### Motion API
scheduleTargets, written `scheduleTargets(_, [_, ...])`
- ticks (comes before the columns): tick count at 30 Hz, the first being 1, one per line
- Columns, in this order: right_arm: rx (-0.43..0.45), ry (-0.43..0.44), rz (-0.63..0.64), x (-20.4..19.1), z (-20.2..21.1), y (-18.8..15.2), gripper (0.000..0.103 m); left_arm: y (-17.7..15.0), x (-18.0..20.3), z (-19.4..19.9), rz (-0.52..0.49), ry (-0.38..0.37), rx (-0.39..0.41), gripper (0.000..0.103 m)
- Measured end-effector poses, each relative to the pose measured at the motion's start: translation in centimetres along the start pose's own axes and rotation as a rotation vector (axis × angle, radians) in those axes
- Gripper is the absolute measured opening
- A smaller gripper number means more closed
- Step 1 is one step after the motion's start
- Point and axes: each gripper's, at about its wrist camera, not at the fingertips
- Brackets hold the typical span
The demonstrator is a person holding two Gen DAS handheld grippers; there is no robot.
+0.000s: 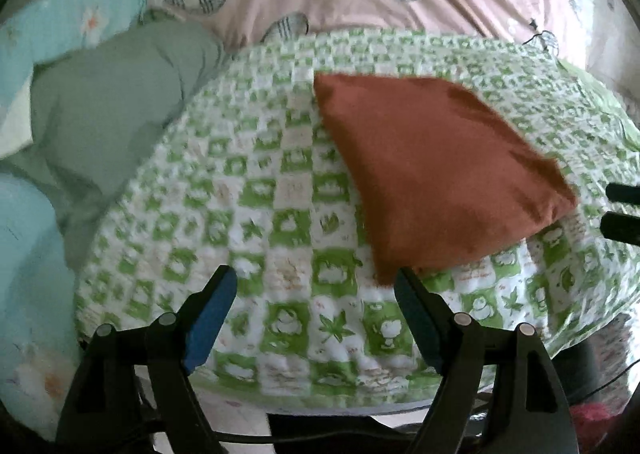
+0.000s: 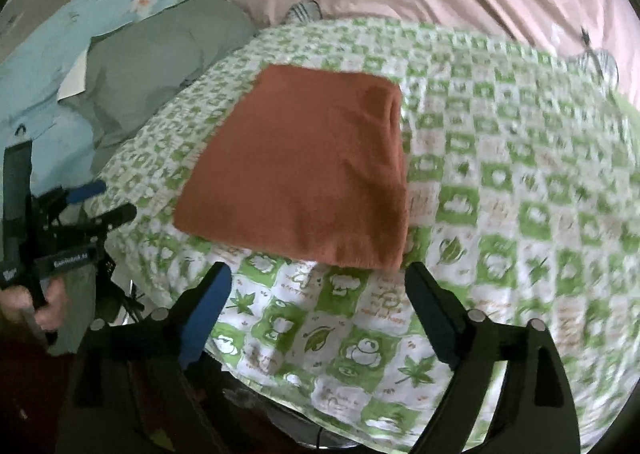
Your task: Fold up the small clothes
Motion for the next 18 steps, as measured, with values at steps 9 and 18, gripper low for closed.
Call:
scheduleTargets(9, [0.021,-0.039,0.095,-1.0,0.9,0.4,0.103,0.6,0.8,0.1,-0.047,0.001,-0.003,0.098])
scheduleTargets(18, [-0.051,-0.035,0.058,-1.3,-3.1,0.1,0.103,-0.3,1.0,-3.0,-0.018,-0.009,-0.082,0.098])
Point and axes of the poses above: each gripper's, at about its wrist camera, not at the fingertips, and z roughly against the way its jaws point, x to its right, y to its top, and after that the axes turned 7 degrees about -y, right-handed
